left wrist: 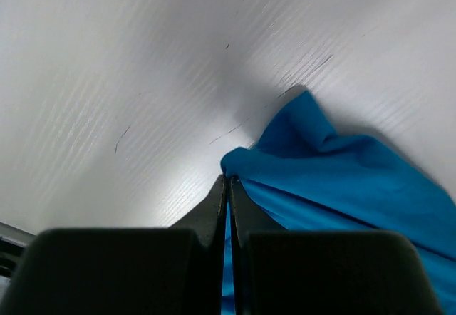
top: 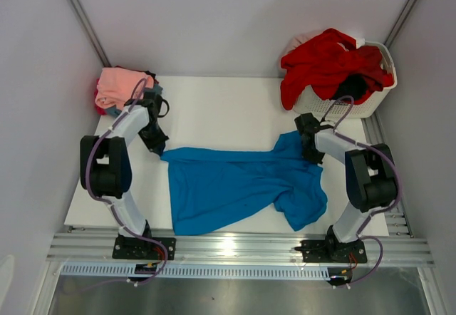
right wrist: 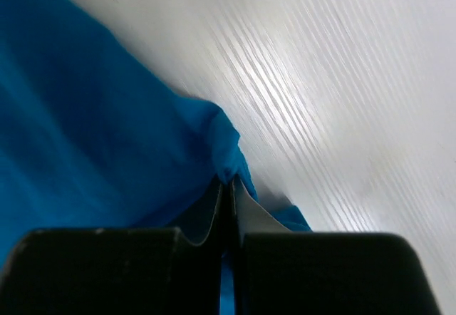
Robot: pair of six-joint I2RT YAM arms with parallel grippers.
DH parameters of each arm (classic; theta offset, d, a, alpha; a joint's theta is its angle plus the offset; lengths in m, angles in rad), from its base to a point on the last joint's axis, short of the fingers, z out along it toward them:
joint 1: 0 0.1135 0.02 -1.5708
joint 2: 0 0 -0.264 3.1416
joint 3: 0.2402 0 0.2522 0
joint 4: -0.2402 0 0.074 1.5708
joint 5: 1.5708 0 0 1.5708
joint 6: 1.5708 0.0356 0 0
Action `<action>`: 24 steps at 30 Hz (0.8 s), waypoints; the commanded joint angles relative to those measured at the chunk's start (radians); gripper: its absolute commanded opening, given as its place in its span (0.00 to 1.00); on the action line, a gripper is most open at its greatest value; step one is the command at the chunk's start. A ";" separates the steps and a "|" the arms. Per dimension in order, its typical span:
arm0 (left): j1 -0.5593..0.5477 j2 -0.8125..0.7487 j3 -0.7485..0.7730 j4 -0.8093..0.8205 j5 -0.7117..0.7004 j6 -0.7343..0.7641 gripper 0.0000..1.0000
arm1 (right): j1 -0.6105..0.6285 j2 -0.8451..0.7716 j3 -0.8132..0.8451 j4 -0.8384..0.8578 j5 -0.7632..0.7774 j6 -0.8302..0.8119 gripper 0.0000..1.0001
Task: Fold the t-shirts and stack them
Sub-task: Flatten out the tshirt
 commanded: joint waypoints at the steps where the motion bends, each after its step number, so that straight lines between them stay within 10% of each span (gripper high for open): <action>1: 0.000 -0.063 -0.044 0.013 0.008 -0.022 0.01 | 0.012 -0.110 -0.045 -0.073 0.016 0.032 0.02; 6: -0.032 -0.133 -0.171 0.036 0.035 -0.034 0.00 | 0.037 -0.235 -0.123 -0.105 -0.012 0.032 0.13; 11: -0.052 -0.166 -0.210 0.053 0.029 -0.049 0.01 | 0.057 -0.275 -0.128 -0.092 0.033 0.019 0.54; 24: -0.055 -0.190 -0.198 0.047 0.025 -0.071 0.01 | 0.015 -0.027 0.102 0.154 0.110 -0.156 0.66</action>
